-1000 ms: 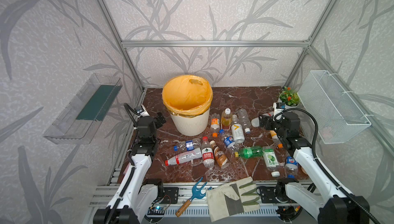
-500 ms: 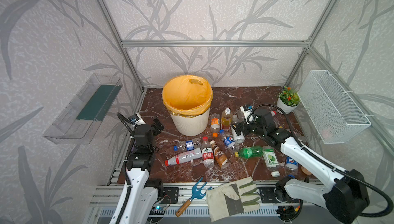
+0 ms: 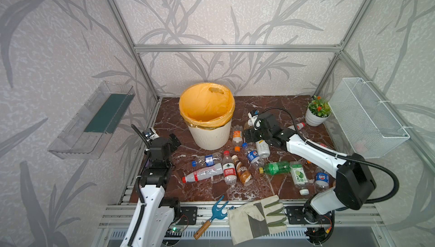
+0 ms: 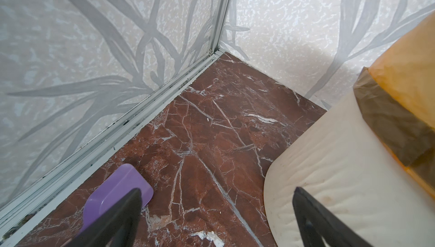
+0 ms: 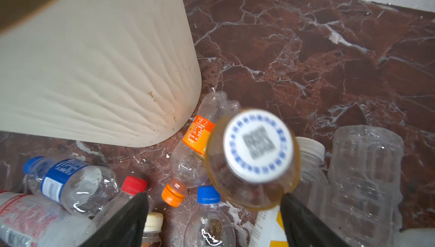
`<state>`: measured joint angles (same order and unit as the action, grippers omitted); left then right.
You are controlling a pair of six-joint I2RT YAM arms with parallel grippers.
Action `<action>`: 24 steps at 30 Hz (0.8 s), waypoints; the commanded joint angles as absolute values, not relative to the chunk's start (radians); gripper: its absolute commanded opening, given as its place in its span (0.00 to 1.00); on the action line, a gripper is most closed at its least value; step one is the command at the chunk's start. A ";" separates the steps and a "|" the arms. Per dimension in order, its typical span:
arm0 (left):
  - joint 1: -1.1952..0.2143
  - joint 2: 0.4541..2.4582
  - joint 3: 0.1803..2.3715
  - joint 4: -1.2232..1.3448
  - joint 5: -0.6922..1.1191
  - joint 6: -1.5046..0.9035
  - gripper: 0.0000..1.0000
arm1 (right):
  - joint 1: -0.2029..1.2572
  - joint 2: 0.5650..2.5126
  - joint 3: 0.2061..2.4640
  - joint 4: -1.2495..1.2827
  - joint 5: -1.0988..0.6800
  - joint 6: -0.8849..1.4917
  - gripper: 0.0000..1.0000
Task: Throw the plastic bottles in the bin
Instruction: Pick up the plastic bottle from the center of the table.
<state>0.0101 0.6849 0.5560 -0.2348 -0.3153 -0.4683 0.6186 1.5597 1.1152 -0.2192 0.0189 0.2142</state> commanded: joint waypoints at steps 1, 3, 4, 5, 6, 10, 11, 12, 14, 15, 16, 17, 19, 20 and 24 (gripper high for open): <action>0.008 0.677 0.592 -0.276 -0.358 -0.493 0.99 | 0.624 1.613 1.170 -0.319 0.116 0.244 0.88; 0.009 0.675 0.592 -0.275 -0.359 -0.496 0.99 | 0.625 1.643 1.189 -0.322 0.137 0.254 0.88; 0.008 0.676 0.592 -0.276 -0.359 -0.498 0.99 | 0.624 1.663 1.200 -0.324 0.144 0.258 0.88; 0.008 0.678 0.592 -0.277 -0.360 -0.500 0.99 | 0.624 1.684 1.214 -0.326 0.152 0.262 0.88; 0.008 0.678 0.593 -0.278 -0.360 -0.500 0.99 | 0.625 1.700 1.231 -0.339 0.165 0.267 0.88; 0.009 0.667 0.592 -0.286 -0.365 -0.495 0.99 | 0.629 1.754 1.260 -0.352 0.217 0.298 0.88; 0.008 0.663 0.589 -0.283 -0.364 -0.494 0.99 | 0.631 1.756 1.247 -0.319 0.224 0.302 0.89; 0.008 0.659 0.588 -0.281 -0.362 -0.491 0.99 | 0.631 1.759 1.238 -0.292 0.230 0.303 0.89; 0.009 0.657 0.585 -0.279 -0.361 -0.492 0.99 | 0.633 1.781 1.253 -0.283 0.240 0.302 0.87; 0.008 0.658 0.585 -0.278 -0.361 -0.492 0.99 | 0.632 1.794 1.268 -0.287 0.244 0.301 0.86; 0.008 0.661 0.584 -0.278 -0.359 -0.492 0.99 | 0.632 1.806 1.284 -0.290 0.246 0.297 0.83; 0.008 0.660 0.584 -0.278 -0.360 -0.492 0.99 | 0.634 1.813 1.294 -0.291 0.248 0.295 0.80; 0.008 0.658 0.584 -0.280 -0.363 -0.488 0.99 | 0.634 1.813 1.300 -0.284 0.254 0.295 0.72; 0.009 0.657 0.583 -0.281 -0.364 -0.487 0.99 | 0.633 1.807 1.298 -0.279 0.257 0.297 0.64; 0.008 0.649 0.580 -0.277 -0.369 -0.484 0.99 | 0.632 1.749 1.271 -0.260 0.255 0.315 0.39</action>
